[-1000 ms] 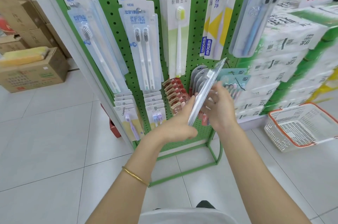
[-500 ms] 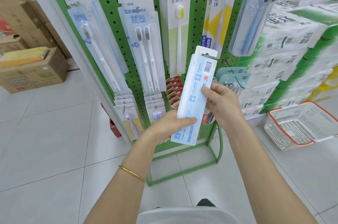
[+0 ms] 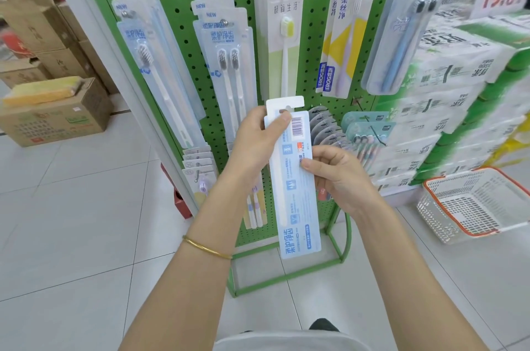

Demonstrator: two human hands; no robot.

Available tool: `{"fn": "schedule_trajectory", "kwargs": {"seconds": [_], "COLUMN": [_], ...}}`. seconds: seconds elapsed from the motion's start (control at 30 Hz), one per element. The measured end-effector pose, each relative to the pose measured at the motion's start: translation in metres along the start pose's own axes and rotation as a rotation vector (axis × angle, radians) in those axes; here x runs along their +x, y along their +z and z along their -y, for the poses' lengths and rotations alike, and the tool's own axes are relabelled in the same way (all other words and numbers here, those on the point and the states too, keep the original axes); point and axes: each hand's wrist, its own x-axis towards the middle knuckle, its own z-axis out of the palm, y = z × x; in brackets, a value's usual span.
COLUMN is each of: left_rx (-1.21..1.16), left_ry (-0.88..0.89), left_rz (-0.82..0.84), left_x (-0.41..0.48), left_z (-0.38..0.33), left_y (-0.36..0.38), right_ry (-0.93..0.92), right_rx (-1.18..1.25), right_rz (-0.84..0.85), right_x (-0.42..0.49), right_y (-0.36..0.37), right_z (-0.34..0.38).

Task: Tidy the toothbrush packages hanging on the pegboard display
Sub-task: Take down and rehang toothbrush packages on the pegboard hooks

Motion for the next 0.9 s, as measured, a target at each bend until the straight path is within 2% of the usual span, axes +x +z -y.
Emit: {"fn": "schedule_trajectory", "kwargs": {"seconds": [0.17, 0.37, 0.47, 0.57, 0.67, 0.9], "left_rx": [-0.093, -0.32, -0.41, -0.449, -0.378, -0.129], "left_ry": [-0.003, 0.001, 0.034, 0.078, 0.115, 0.32], "left_rz": [-0.064, 0.052, 0.107, 0.117, 0.032, -0.377], "left_x": [-0.002, -0.004, -0.006, -0.008, -0.01, -0.015], "left_z": [-0.001, -0.02, -0.033, -0.043, -0.049, -0.057], "left_y": [-0.001, -0.006, -0.01, -0.017, -0.023, -0.035], "right_ry": [0.043, 0.14, 0.124, 0.071, -0.035, -0.284], "right_rx": [0.033, 0.063, 0.101, 0.036, -0.106, -0.509], "right_rz": [0.052, 0.26, 0.412, 0.446, 0.339, -0.158], "right_x": [0.0, 0.006, 0.01, 0.013, 0.016, 0.027], "right_y": [-0.001, 0.01, 0.022, 0.032, 0.04, 0.08], "right_z": [-0.002, 0.006, 0.013, 0.023, 0.031, 0.058]}}
